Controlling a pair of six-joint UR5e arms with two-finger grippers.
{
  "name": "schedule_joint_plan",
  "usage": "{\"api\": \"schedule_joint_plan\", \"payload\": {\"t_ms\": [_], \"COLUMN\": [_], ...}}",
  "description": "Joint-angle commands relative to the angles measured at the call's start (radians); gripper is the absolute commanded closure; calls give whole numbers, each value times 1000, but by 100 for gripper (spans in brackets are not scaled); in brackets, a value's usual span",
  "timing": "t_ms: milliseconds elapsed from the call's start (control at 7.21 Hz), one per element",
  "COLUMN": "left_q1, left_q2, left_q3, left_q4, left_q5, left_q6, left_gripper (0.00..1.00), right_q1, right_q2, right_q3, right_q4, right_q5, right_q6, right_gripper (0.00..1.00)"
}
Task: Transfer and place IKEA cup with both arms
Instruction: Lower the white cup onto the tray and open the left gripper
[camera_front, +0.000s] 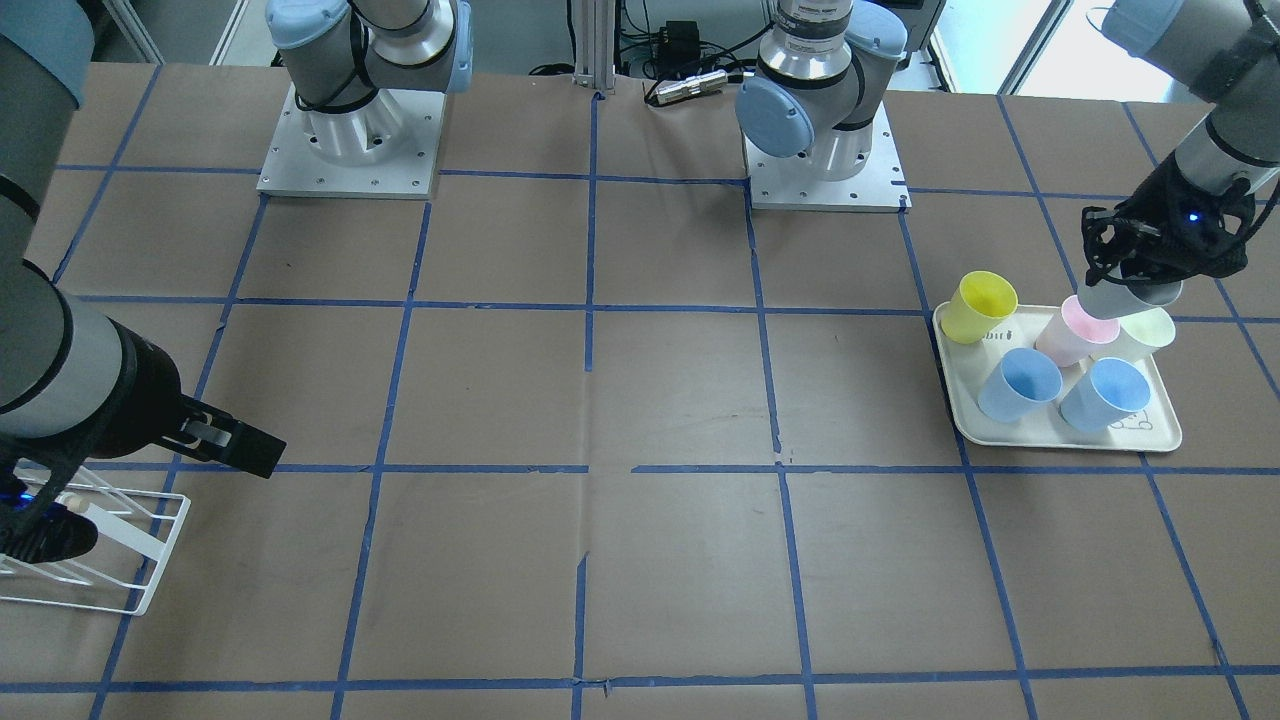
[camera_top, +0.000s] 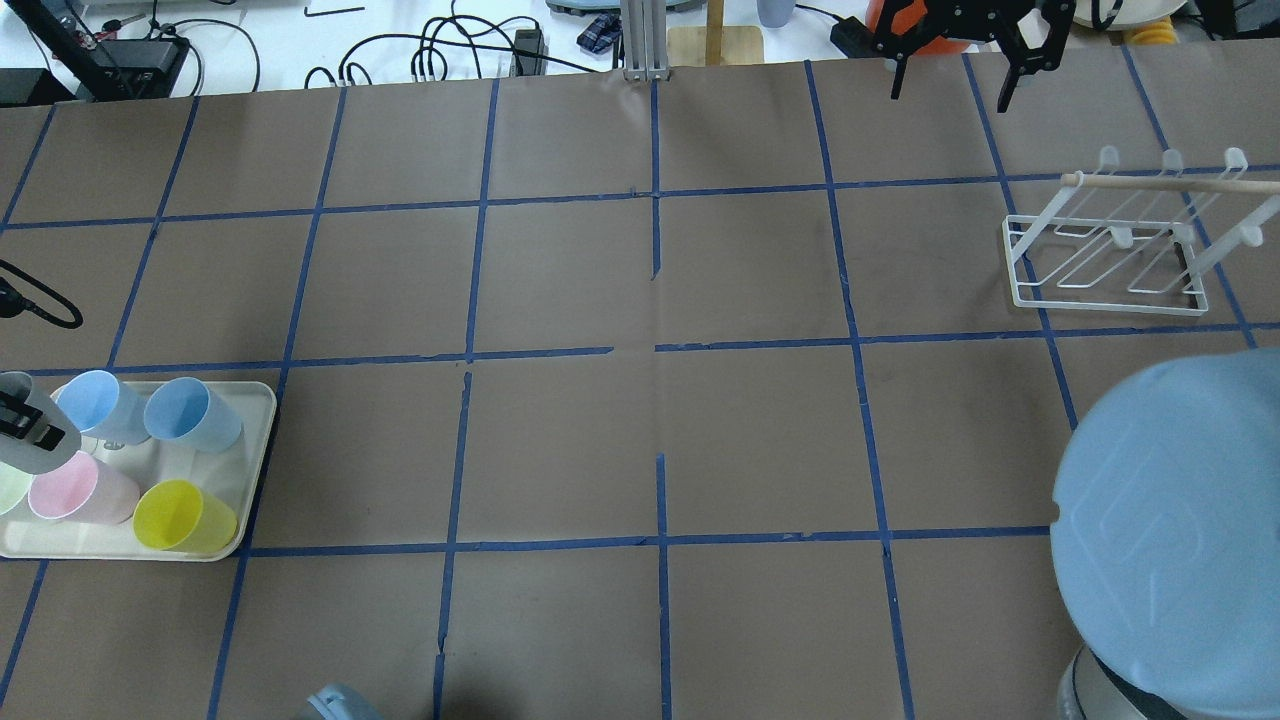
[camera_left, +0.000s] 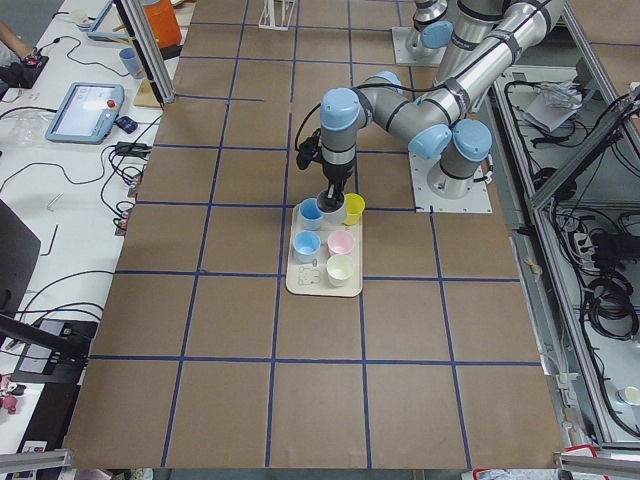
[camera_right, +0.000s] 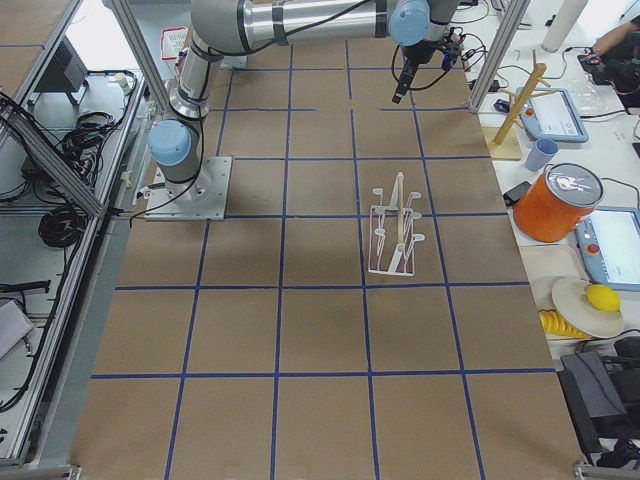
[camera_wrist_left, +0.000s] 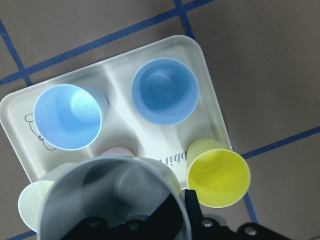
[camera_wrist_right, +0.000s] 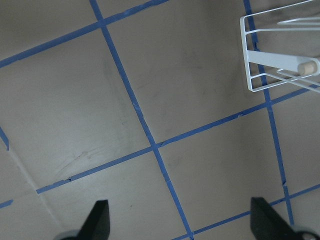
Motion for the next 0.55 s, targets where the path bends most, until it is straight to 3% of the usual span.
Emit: {"api": "schedule_joint_plan", "payload": {"t_ms": [0,277,416], "left_q1": [19,46,83], "left_q2": [-58,-172,-228], "left_q3": [75,176,195], "left_q4": [79,81,86], "left_q5": [-5,-20,-77], "left_q6": [118,183,206], "left_gripper": [100,100,100], "right_q1": [5,6,6], "right_q2": [-129,-281,-357], "right_q3": [154,329,410], "right_q4": [-43,-70,-93], "right_q5": [1,-2,3], "right_q6": [1,3,1], "right_gripper": [0,0,0]}}
